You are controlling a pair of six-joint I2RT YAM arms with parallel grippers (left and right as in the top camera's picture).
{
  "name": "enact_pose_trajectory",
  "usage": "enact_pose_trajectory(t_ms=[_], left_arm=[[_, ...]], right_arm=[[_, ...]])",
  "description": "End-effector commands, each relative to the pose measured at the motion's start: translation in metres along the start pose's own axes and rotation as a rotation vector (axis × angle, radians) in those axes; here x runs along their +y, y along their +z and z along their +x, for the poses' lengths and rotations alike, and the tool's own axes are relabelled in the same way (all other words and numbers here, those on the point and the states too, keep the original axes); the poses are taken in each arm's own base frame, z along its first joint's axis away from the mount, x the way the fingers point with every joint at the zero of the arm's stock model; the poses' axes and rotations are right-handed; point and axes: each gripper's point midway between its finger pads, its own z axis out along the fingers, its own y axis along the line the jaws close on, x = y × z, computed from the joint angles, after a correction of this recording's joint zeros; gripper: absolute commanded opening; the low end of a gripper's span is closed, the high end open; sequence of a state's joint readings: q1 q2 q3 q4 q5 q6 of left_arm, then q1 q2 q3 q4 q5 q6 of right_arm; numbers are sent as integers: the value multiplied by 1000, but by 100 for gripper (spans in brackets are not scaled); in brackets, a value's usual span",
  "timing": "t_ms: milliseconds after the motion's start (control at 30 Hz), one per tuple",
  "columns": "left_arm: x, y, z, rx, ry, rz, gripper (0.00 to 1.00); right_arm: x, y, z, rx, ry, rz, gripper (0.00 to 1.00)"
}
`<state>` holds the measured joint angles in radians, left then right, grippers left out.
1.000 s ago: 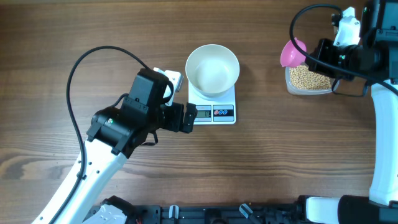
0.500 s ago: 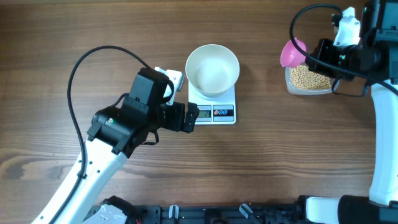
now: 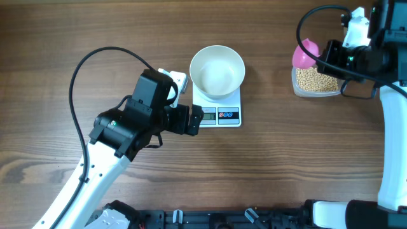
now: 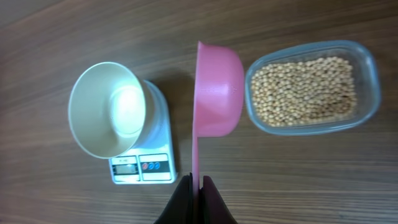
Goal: Scoop item into bowl and weigh 150g on scale
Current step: 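Lower the pink scoop with the right gripper into the soybeans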
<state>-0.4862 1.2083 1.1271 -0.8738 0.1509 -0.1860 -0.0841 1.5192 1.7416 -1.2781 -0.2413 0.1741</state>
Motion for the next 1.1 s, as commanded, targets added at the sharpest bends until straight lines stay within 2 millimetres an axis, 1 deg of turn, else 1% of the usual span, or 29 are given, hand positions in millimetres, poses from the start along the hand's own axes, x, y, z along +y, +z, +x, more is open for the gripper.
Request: enact_pose_trajectory(t_ms=[0,67,133,200,267,300,367,400,500,600,667,733,800,867,967,1067], left_arm=[[-4,1,-1,3,3,15,100],[-4,1,-1,3,3,15,100],[-4,1,-1,3,3,15,100],[-4,1,-1,3,3,15,100],[-4,1,-1,3,3,15,100],[-4,1,-1,3,3,15,100],[-4,1,-1,3,3,15,100],[-4,1,-1,3,3,15,100],[-4,1,-1,3,3,15,100],[-4,1,-1,3,3,15,100],[-4,1,-1,3,3,15,100],[-4,1,-1,3,3,15,100],[-4,1,-1,3,3,15,100],[-4,1,-1,3,3,15,100],[-4,1,-1,3,3,15,100],[-4,1,-1,3,3,15,100]], right_arm=[[-27,-19,-1,-52,-20,174,4],[-49,-24,3,-38,-16,306,4],[-65,-30,8,-24,-15,399,4],[-66,-30,12,-5,-16,408,4],[-66,-30,9,-19,-17,404,4],[-62,-28,6,-24,-42,383,4],[-47,-18,8,3,-159,285,4],[-43,-12,10,13,-171,252,4],[-46,-5,18,48,-170,255,4],[-48,4,25,80,-215,249,4],[-55,13,28,88,-214,268,4],[-71,26,26,74,-214,342,4],[-80,39,21,48,-218,379,4],[-89,47,19,33,-222,418,4],[-92,57,13,-1,-236,426,4],[-95,69,12,22,-282,427,4]])
